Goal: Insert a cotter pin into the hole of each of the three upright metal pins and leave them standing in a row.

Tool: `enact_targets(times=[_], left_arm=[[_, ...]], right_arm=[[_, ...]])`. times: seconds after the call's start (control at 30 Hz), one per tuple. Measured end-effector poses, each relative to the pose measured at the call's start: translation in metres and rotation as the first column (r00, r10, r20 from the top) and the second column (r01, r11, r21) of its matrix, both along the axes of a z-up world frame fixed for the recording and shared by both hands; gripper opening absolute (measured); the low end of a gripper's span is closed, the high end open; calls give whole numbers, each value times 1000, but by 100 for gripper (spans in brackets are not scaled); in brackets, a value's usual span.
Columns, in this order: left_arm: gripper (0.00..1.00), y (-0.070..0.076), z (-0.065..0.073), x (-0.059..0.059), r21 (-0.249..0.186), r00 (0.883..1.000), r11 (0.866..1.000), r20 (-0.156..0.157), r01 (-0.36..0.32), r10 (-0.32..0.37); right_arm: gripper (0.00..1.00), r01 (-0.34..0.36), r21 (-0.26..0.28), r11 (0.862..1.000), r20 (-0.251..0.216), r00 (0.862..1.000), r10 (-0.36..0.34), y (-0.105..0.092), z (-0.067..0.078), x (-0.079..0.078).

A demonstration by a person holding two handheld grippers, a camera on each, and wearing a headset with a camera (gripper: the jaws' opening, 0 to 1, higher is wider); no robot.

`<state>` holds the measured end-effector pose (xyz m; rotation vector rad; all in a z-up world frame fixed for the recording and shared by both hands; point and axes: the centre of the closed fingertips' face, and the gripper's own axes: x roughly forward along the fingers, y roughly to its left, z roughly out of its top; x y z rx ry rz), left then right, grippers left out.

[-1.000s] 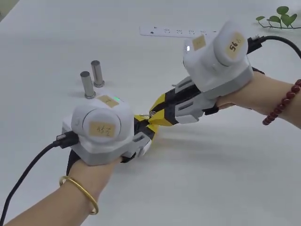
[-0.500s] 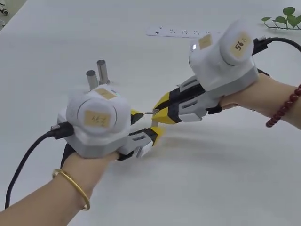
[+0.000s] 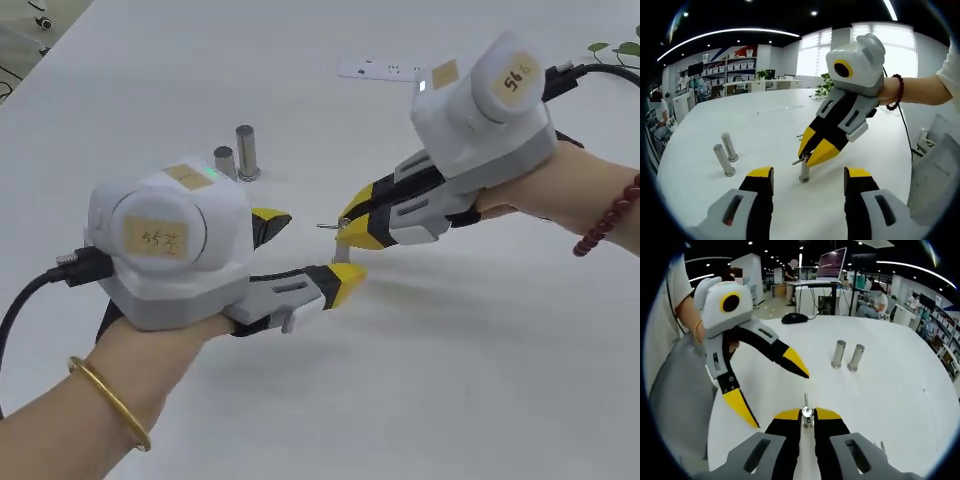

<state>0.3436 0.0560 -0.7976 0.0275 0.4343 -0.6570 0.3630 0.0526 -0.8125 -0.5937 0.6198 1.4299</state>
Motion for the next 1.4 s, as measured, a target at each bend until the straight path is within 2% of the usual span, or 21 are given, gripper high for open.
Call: enact_targets(times=[0.17,0.27,0.4,0.63,0.9,1.1,1.17,1.27,1.37,1.4], left_arm=[[61,3,2,-5,-6,1000,1000,-6,0,0],[63,6,6,-6,-6,1000,1000,10,-9,9],[66,10,10,-7,-22,1000,999,6,-25,26],[69,13,18,-11,-10,999,1000,26,-24,24],[69,17,29,-10,-21,997,999,54,-48,49],[70,21,28,-10,-13,997,998,54,-57,57],[70,23,27,-9,0,996,998,59,-61,61],[70,25,26,-10,7,996,998,54,-66,65],[71,27,27,-11,4,996,998,59,-70,70],[72,27,27,-12,4,996,997,60,-71,71]], right_arm=[[10,-8,-7,1000,3,1000,8,4,-2,3],[10,-15,-12,1000,2,1000,15,7,-3,6],[10,-15,-7,1000,-1,1000,15,9,-3,6],[10,-13,-2,1000,-16,1000,13,16,-3,9],[11,-14,6,1000,-34,999,14,18,-3,8],[12,6,13,1000,-61,998,-5,17,-4,8],[15,12,19,1000,-61,998,-11,17,-4,8],[17,37,37,999,-89,995,-34,19,-1,8],[20,50,39,998,-83,995,-46,19,1,10],[20,65,57,996,-91,994,-60,21,5,11]])
